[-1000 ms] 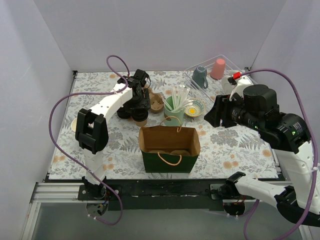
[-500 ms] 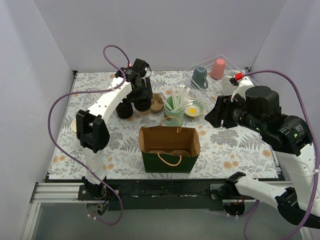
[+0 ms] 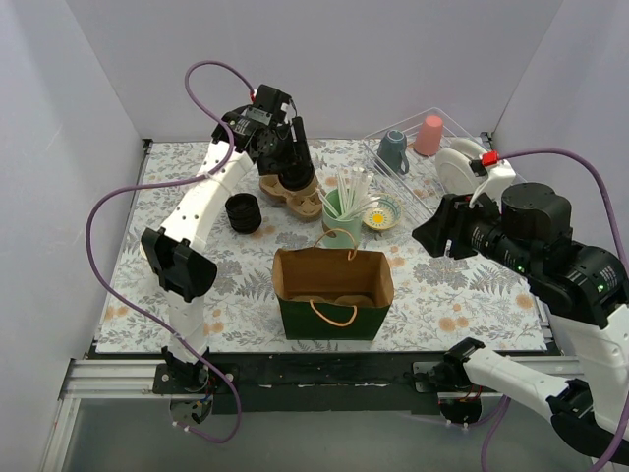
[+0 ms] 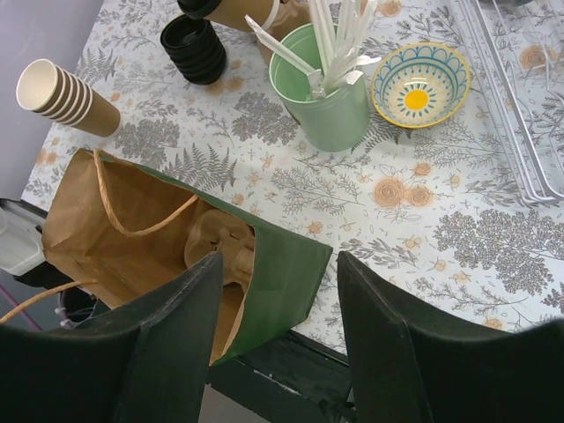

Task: Pack the takeout coffee

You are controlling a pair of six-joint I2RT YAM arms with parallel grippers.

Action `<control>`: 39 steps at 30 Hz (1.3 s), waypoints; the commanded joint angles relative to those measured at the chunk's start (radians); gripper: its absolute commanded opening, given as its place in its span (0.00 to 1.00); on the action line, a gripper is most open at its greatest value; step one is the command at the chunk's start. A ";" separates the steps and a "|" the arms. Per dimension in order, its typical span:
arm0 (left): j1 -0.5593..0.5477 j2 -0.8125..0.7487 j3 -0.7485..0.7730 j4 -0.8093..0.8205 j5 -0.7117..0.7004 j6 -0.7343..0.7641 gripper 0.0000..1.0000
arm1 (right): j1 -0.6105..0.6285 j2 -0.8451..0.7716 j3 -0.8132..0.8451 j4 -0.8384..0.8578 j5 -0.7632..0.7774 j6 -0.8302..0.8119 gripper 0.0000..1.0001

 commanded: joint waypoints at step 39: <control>-0.590 0.189 0.045 0.240 0.104 0.051 0.34 | -0.001 -0.302 -0.006 -0.132 0.267 0.284 0.57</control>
